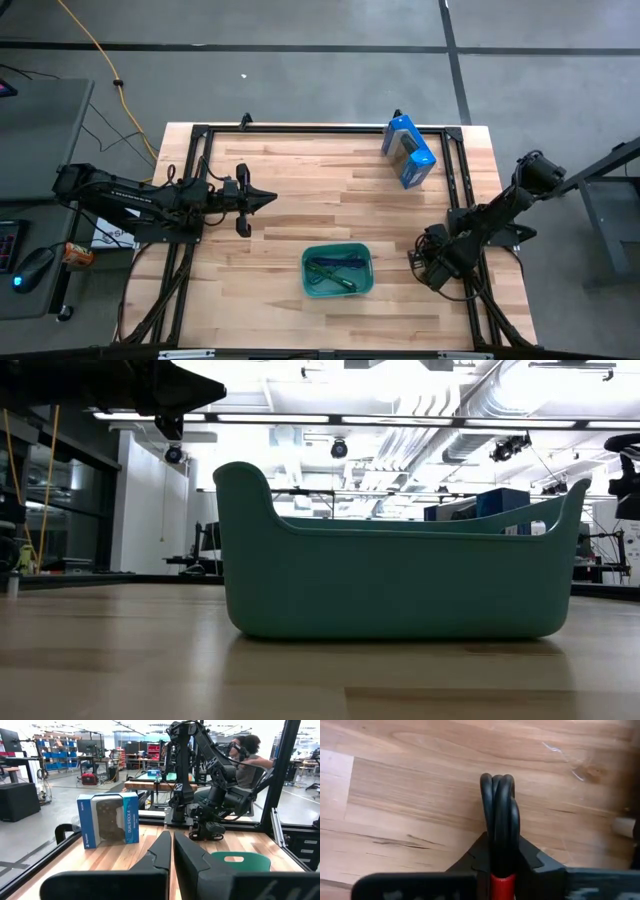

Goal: Pick and place USB-C Cables
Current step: Put the black charger cable into the green bin

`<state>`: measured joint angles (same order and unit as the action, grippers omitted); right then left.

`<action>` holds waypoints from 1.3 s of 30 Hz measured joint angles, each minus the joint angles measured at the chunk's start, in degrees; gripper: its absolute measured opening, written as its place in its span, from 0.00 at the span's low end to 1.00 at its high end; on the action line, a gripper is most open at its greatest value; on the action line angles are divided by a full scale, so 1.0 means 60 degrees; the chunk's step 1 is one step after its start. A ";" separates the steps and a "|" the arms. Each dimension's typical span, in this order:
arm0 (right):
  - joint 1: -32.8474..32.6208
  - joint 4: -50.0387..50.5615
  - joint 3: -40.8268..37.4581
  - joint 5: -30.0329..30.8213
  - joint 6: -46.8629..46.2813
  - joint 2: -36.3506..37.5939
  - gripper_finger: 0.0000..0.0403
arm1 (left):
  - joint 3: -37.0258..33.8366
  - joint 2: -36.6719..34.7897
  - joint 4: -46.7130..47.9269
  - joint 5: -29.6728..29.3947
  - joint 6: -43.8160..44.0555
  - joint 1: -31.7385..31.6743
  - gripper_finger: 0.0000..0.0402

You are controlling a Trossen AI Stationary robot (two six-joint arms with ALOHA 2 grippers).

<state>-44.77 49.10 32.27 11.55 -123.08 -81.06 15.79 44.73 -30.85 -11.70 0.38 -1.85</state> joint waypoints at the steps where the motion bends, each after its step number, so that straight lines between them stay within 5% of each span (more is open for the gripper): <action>1: 0.0000 0.0000 0.0000 0.0004 0.0016 0.0000 0.06 | 0.0000 0.0000 0.0000 0.0000 0.0000 0.0000 0.00; 14: 0.0032 -0.0007 0.0064 0.0149 0.1319 0.0008 0.06 | 0.0000 0.0000 -0.0007 0.0000 0.0000 -0.0002 0.00; 22: 0.0408 -0.0872 0.1392 0.3720 0.4864 0.0324 0.06 | 0.0000 0.0000 -0.0087 -0.0004 0.0004 -0.0004 0.00; 26: 0.1055 -0.1986 0.1781 0.4655 0.7365 0.0445 0.06 | 0.0000 0.0000 -0.0091 -0.0004 0.0004 -0.0003 0.00; 39: 0.5062 -0.8063 0.1564 0.2227 1.6550 0.0448 0.06 | 0.0000 0.0000 -0.0091 -0.0004 0.0157 -0.0003 0.00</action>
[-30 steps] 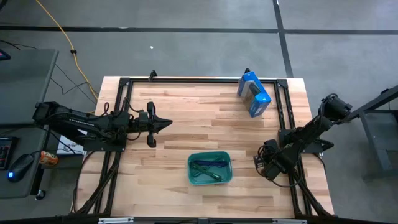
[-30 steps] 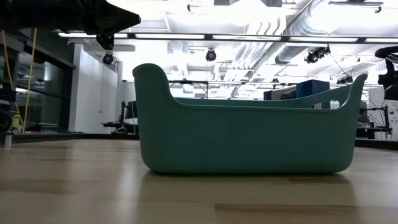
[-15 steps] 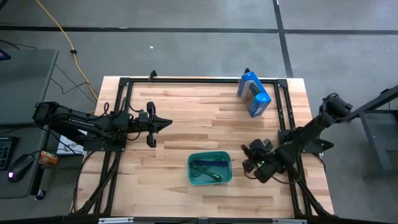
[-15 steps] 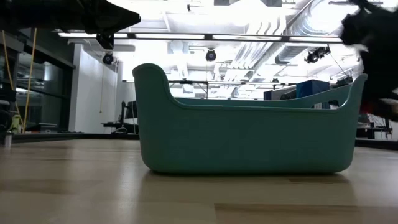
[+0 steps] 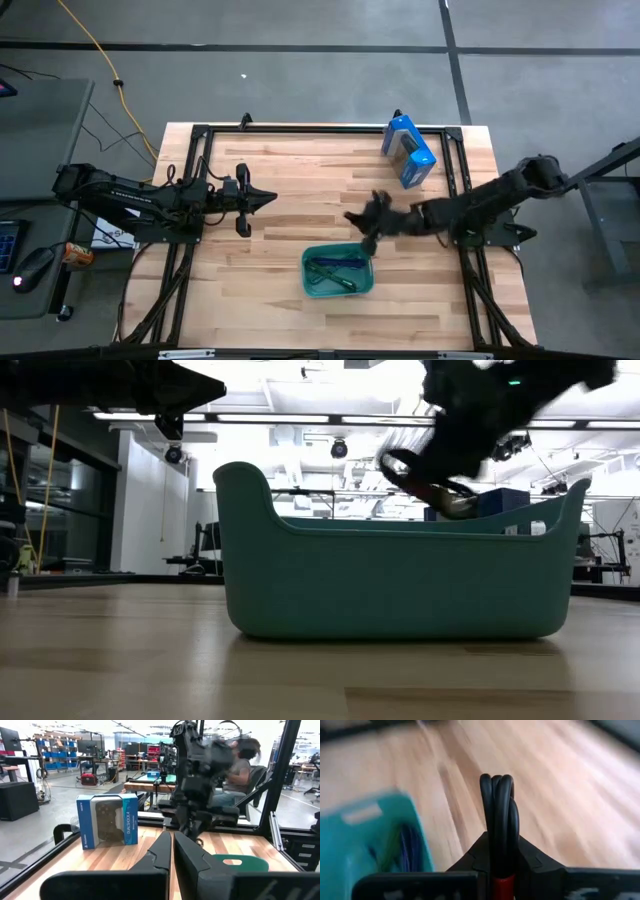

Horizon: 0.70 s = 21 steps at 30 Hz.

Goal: Pick and place USB-C Cables
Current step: Put the black charger cable into the green bin

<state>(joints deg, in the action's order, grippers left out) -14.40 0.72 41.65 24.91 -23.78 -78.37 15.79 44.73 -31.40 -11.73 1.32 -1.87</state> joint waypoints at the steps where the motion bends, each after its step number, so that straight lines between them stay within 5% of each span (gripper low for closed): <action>1: 0.0299 -0.0975 -0.0173 -0.0456 0.0718 0.0000 0.06 | 0.0000 0.0000 0.0000 0.0000 0.0000 0.0001 0.00; 6: 0.1689 -0.6107 -0.1062 -0.3583 0.3248 -0.0344 0.06 | 0.0000 0.0000 -0.0003 0.0003 -0.0210 0.0000 0.00; 10: 0.2332 -0.8734 -0.1212 -0.4923 0.4099 -0.0671 0.06 | 0.0000 -0.0002 -0.0017 0.0002 -0.0326 0.0001 0.00; 15: 0.2527 -0.9609 -0.0952 -0.5751 0.4827 -0.0699 0.07 | 0.0000 -0.0003 -0.0021 0.0003 -0.0328 0.0003 0.00; 21: 0.2507 -0.9246 -0.0828 -0.5235 0.5040 -0.0699 0.06 | 0.0000 -0.0001 -0.0019 0.0004 -0.0251 0.0003 0.00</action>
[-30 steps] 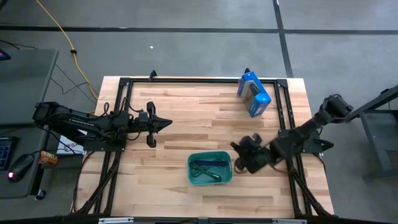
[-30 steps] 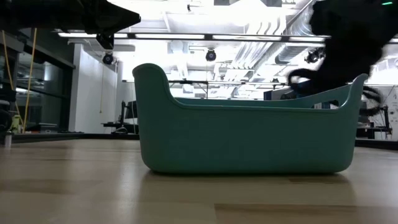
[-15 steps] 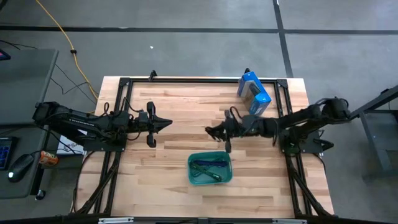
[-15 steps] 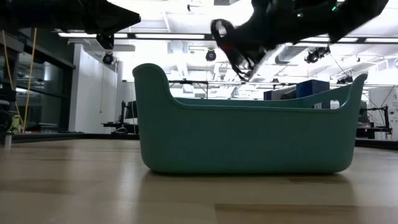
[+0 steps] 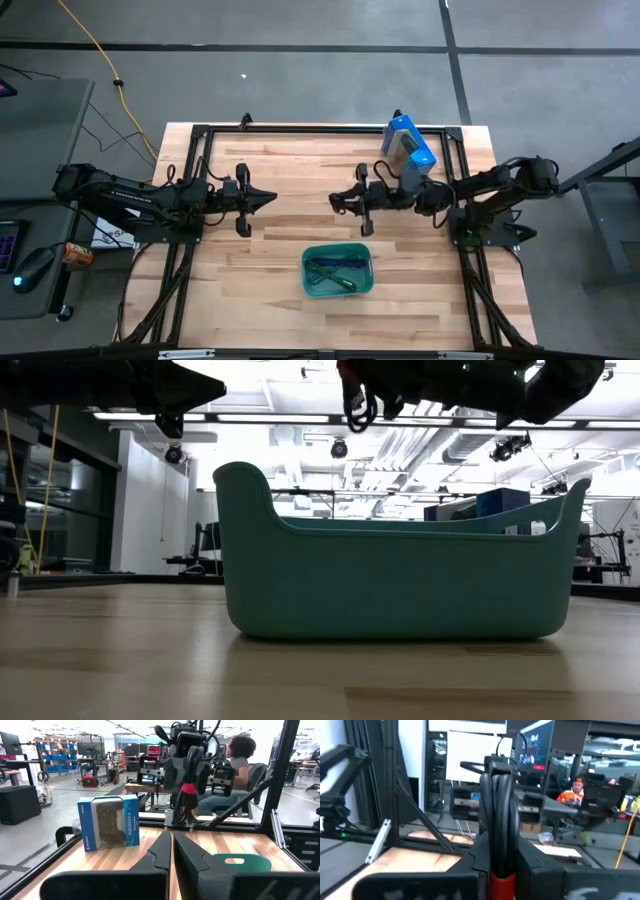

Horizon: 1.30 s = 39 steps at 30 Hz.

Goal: Pick and place USB-C Cables
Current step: Put the black charger cable into the green bin

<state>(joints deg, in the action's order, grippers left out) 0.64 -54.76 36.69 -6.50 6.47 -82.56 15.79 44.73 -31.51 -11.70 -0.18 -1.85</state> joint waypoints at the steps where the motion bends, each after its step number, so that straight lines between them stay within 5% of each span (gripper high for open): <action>1: 0.0001 0.0090 0.0000 0.0007 -0.0013 0.0000 0.06 | 0.0000 -0.0001 -0.0003 0.0000 0.0006 0.0000 0.00; 39: -0.0066 0.0586 0.0000 0.0083 0.0122 0.0000 0.06 | 0.0000 -0.0002 -0.0003 0.0117 0.0032 0.0000 0.00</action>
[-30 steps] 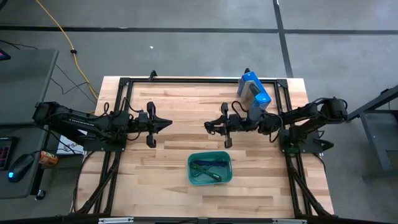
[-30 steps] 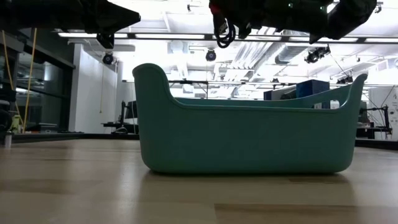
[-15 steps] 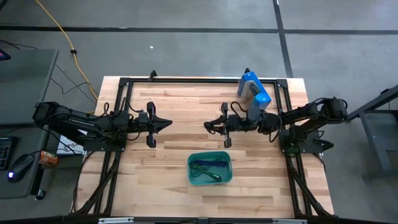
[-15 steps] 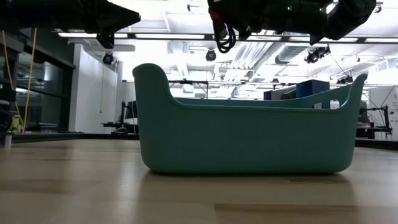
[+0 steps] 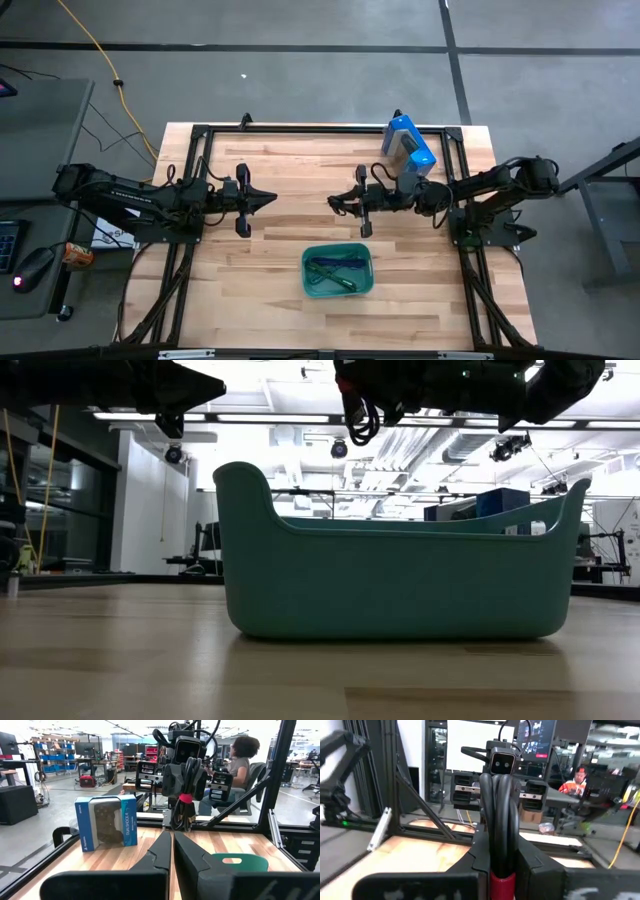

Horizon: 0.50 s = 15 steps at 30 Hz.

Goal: Pick and place USB-C Cables
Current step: Put the black charger cable into the green bin

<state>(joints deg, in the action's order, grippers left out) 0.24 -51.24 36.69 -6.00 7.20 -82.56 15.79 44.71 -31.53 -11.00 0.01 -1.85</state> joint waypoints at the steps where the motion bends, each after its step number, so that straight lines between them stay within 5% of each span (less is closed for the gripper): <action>1: -0.0018 -0.0003 0.0005 -0.0012 -0.0197 0.0000 0.06 | 0.0000 0.0003 0.0000 0.0000 0.0001 0.0000 0.00; 5: -0.0406 0.0651 0.0489 0.0219 -0.0708 0.0004 0.06 | 0.0000 0.0003 -0.0011 0.0000 0.0059 0.0000 0.00; 15: -0.2383 0.6307 0.3381 0.2993 -0.0808 0.0007 0.05 | 0.0000 0.0001 -0.0011 -0.0007 0.0066 0.0000 0.00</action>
<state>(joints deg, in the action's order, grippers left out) -14.06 -13.40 56.97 11.96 2.35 -82.52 15.79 44.72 -31.59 -11.05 0.40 -1.85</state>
